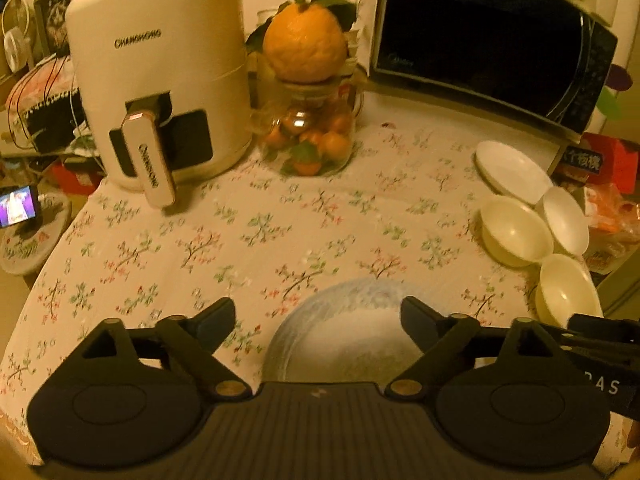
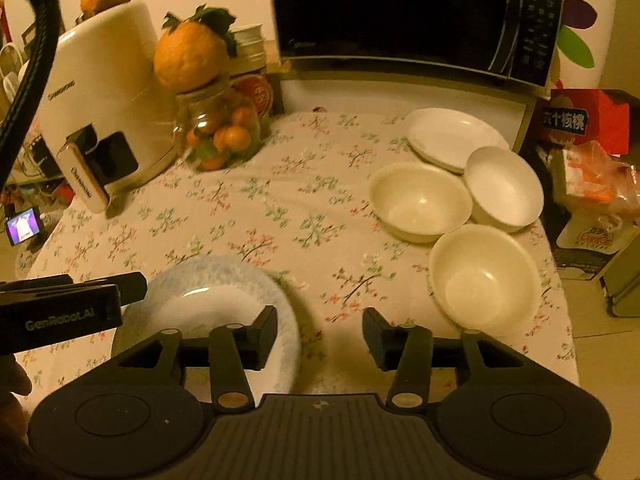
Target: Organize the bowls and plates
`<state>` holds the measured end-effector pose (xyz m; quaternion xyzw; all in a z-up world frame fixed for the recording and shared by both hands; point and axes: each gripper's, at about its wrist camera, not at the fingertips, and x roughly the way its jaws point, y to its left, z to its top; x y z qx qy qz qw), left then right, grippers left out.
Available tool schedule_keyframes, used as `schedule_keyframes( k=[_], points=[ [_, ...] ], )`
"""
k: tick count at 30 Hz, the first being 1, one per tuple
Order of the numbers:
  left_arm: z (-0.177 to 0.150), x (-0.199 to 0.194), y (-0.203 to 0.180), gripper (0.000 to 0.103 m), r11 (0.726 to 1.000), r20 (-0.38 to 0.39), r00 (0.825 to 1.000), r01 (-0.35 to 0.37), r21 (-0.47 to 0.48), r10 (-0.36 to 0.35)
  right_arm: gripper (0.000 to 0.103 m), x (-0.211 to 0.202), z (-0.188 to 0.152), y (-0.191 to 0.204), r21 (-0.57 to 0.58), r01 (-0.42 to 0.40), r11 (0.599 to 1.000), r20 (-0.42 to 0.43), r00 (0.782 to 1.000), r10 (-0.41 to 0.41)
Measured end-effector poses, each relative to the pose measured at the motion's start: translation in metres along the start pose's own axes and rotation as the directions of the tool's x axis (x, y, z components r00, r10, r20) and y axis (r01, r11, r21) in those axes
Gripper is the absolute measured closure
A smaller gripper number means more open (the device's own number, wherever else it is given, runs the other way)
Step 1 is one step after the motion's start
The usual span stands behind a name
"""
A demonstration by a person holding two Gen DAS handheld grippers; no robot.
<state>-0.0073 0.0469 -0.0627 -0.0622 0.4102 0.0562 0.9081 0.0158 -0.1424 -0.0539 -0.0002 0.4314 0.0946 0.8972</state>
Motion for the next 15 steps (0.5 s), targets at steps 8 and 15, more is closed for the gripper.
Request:
schedule_keyframes(
  k=[8, 15],
  points=[
    [0.017, -0.004, -0.015, 0.000, 1.000, 0.056, 0.998, 0.008, 0.014, -0.009, 0.015, -0.008, 0.012, -0.021, 0.031, 0.023, 0.999, 0.029, 0.999, -0.024],
    [0.025, 0.001, -0.026, 0.000, 1.000, 0.057, 0.998, 0.017, 0.025, -0.019, 0.003, -0.018, 0.022, -0.046, 0.075, 0.048, 0.996, 0.059, 0.997, -0.052]
  ],
)
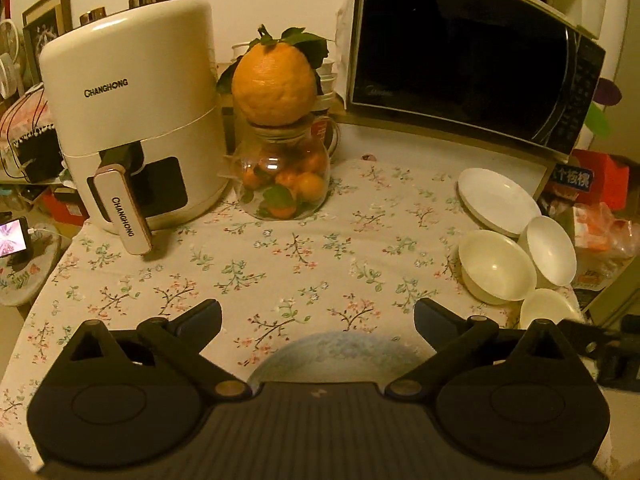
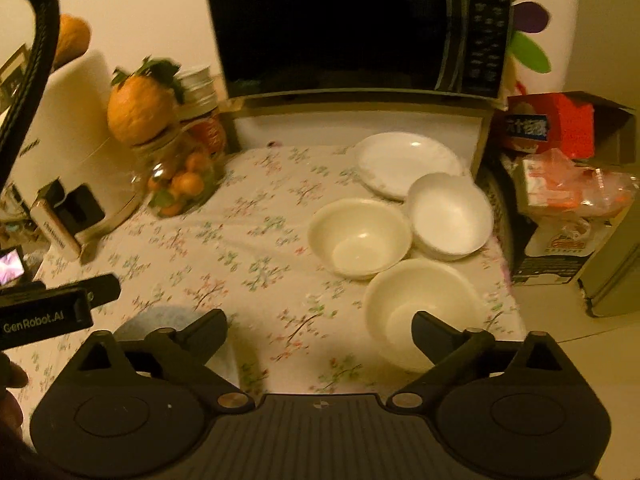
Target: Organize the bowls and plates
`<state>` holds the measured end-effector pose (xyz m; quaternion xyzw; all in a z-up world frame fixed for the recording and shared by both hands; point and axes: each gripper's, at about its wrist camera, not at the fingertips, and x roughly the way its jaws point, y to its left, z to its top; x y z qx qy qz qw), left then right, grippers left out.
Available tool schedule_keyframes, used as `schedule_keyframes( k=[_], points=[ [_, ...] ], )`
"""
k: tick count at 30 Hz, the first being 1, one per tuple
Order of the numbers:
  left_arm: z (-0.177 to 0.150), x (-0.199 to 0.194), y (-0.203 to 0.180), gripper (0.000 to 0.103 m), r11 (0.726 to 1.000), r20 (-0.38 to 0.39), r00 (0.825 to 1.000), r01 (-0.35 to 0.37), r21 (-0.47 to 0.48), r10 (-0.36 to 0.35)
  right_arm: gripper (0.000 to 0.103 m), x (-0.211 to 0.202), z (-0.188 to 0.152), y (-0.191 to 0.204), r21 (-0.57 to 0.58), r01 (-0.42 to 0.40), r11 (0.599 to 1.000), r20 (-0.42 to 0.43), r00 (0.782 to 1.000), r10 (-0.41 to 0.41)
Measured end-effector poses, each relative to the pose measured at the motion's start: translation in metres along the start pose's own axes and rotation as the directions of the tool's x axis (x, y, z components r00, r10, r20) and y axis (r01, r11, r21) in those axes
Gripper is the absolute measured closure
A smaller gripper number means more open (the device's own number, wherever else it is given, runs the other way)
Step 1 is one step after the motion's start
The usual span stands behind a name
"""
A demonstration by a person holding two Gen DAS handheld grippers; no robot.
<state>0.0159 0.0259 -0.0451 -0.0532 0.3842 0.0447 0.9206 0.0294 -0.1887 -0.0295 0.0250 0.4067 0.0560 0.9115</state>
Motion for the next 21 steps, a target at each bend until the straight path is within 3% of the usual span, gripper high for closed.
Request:
schedule_keyframes(
  k=[6, 13, 21],
  points=[
    [0.008, 0.006, -0.016, 0.000, 0.999, 0.013, 1.000, 0.026, 0.044, -0.027, 0.002, -0.006, 0.011, -0.026, 0.039, 0.037, 0.999, 0.032, 0.999, -0.039],
    [0.024, 0.029, -0.036, 0.000, 0.999, -0.056, 0.997, 0.051, 0.007, -0.051, 0.002, -0.003, 0.027, -0.054, 0.080, 0.059, 0.995, 0.044, 0.997, -0.062],
    [0.043, 0.058, -0.071, 0.000, 0.996, -0.054, 0.998, 0.048, 0.073, -0.044, 0.002, 0.011, 0.054, -0.103, 0.172, 0.087, 0.981, 0.040, 0.995, -0.096]
  ],
)
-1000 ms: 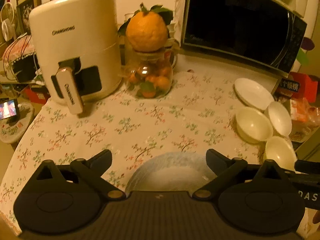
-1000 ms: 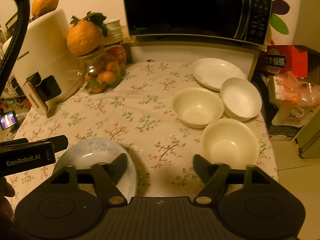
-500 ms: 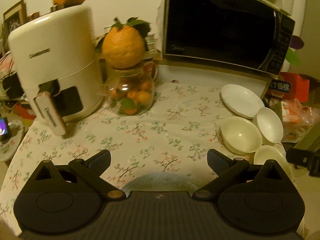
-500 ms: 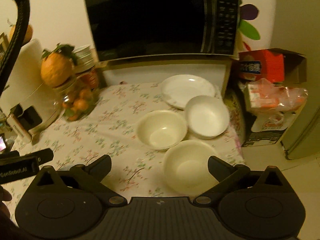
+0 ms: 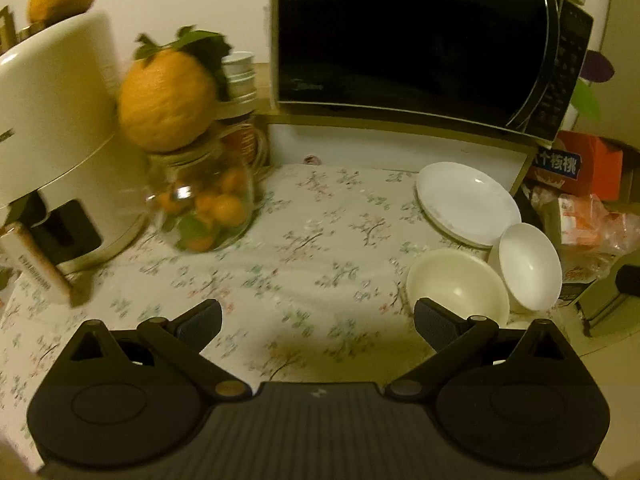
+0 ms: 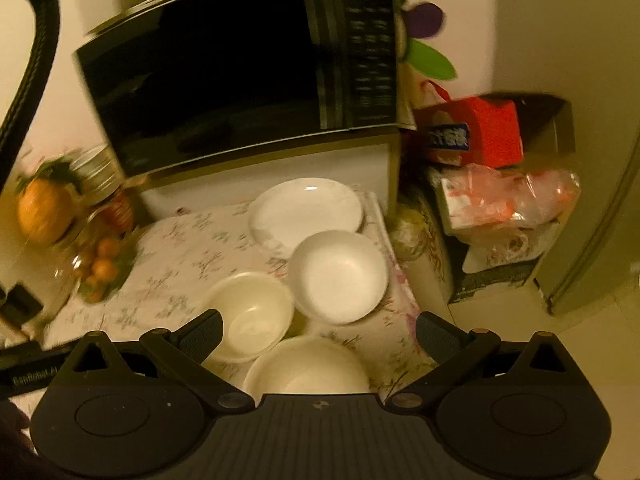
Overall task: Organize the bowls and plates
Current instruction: 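Move the left tool toward the white plate by the microwave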
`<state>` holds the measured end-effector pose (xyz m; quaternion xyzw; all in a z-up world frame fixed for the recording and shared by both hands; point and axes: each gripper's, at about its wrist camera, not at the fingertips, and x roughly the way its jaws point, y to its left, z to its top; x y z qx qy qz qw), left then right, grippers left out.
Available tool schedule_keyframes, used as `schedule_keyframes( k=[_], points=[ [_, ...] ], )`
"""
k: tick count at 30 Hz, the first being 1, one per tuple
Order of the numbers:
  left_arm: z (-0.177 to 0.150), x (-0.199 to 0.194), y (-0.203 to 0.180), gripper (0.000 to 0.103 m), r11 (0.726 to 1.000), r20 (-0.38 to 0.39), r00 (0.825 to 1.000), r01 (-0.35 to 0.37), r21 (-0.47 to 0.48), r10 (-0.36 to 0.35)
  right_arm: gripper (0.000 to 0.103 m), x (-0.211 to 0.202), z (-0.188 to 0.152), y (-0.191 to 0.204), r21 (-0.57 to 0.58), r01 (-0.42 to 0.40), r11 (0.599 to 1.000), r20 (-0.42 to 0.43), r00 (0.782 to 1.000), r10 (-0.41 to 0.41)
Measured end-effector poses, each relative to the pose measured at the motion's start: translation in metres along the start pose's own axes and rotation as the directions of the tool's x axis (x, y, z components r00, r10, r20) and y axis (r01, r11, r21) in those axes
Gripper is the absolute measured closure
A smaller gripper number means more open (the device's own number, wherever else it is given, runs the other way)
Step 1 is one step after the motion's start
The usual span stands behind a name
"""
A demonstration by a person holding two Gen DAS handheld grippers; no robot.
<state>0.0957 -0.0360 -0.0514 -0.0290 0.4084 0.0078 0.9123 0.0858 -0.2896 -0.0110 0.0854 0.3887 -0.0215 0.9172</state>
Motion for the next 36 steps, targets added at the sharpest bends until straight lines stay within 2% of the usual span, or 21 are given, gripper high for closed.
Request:
schedule_keyframes(
  k=[7, 14, 20, 26, 32, 36],
  points=[
    [0.018, 0.028, -0.021, 0.001, 1.000, -0.023, 1.000, 0.013, -0.022, -0.014, 0.002, 0.031, 0.024, -0.045, 0.139, 0.004, 0.990, -0.030, 1.000, 0.000],
    [0.030, 0.046, -0.047, 0.001, 1.000, -0.020, 1.000, 0.008, 0.000, -0.008, 0.002, 0.053, 0.033, -0.063, 0.134, 0.014, 0.991, -0.064, 0.998, -0.006],
    [0.041, 0.061, -0.068, 0.001, 0.999, 0.006, 1.000, 0.002, 0.041, -0.002, 0.002, 0.067, 0.044, -0.069, 0.119, -0.020, 0.993, -0.050, 0.998, 0.026],
    [0.061, 0.078, -0.077, 0.002, 0.998, 0.031, 1.000, -0.002, 0.064, 0.000, 0.002, 0.094, 0.060, -0.081, 0.160, -0.053, 0.986, -0.044, 0.997, 0.060],
    [0.084, 0.111, -0.075, 0.008, 0.999, 0.005, 0.999, 0.051, -0.007, -0.051, 0.003, 0.134, 0.077, -0.092, 0.171, -0.053, 0.984, -0.063, 0.996, 0.065],
    [0.091, 0.138, -0.073, 0.016, 0.993, -0.035, 0.996, 0.084, -0.084, -0.087, 0.009, 0.158, 0.086, -0.096, 0.191, -0.087, 0.978, -0.070, 0.992, 0.102]
  ],
)
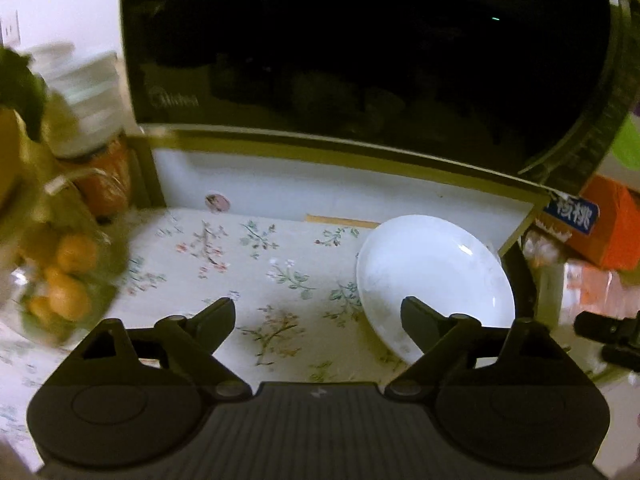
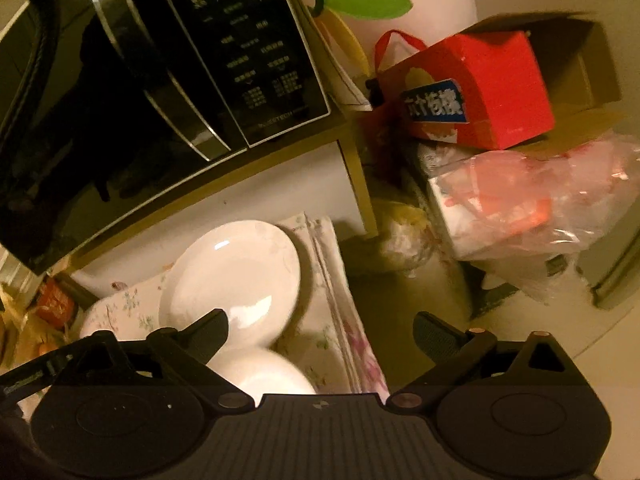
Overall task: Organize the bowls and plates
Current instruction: 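Move the left tool toward the white plate by the microwave, then close both tools on the rim of the white plate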
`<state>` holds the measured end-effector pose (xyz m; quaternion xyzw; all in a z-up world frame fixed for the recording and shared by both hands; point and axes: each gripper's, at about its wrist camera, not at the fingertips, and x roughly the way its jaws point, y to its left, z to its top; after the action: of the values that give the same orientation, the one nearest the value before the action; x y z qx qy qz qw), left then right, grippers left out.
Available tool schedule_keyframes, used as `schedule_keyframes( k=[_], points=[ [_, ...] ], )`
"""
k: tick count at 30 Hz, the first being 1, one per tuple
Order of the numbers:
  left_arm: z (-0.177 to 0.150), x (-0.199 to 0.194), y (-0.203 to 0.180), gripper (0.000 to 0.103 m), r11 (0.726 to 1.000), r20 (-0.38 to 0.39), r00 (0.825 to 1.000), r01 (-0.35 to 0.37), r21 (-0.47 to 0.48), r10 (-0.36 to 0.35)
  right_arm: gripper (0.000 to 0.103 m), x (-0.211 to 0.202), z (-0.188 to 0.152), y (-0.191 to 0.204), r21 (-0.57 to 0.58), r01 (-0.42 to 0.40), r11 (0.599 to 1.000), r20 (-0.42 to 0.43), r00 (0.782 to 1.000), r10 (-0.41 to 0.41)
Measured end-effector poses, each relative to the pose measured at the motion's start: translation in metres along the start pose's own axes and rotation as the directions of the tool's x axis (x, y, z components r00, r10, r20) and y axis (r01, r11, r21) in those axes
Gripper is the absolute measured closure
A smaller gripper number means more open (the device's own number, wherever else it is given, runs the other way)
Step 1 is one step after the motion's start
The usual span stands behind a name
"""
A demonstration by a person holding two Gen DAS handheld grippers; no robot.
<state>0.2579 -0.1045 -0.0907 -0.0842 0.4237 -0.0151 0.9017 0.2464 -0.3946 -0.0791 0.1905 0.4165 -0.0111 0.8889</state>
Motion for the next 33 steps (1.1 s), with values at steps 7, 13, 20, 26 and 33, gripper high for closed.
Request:
schedule_keyframes(
  k=[7, 13, 20, 26, 33],
  points=[
    [-0.002, 0.044, -0.007, 0.042, 1.000, -0.056, 0.998, 0.030, 0.001, -0.030, 0.038, 0.047, 0.002, -0.007, 0.108, -0.115, 0.988, -0.033, 0.992, 0.119],
    [-0.005, 0.075, -0.003, 0.063, 0.996, -0.107, 0.991, 0.078, -0.047, -0.082, 0.057, 0.077, 0.004, -0.006, 0.152, -0.153, 0.977, -0.046, 0.986, 0.161],
    [-0.004, 0.087, -0.012, 0.091, 0.988, -0.114, 0.982, 0.150, -0.036, -0.154, 0.092, 0.103, 0.000, 0.005, 0.098, -0.117, 0.988, -0.125, 0.984, 0.129],
    [0.002, 0.082, -0.017, 0.093, 0.992, -0.100, 0.987, 0.125, -0.020, -0.126, 0.093, 0.100, 0.000, 0.009, 0.089, -0.090, 0.992, -0.113, 0.989, 0.100],
    [0.006, 0.070, -0.007, 0.094, 0.992, -0.064, 0.991, 0.118, -0.034, -0.120, 0.093, 0.097, 0.004, 0.018, 0.073, -0.103, 0.992, -0.096, 0.989, 0.110]
  ],
)
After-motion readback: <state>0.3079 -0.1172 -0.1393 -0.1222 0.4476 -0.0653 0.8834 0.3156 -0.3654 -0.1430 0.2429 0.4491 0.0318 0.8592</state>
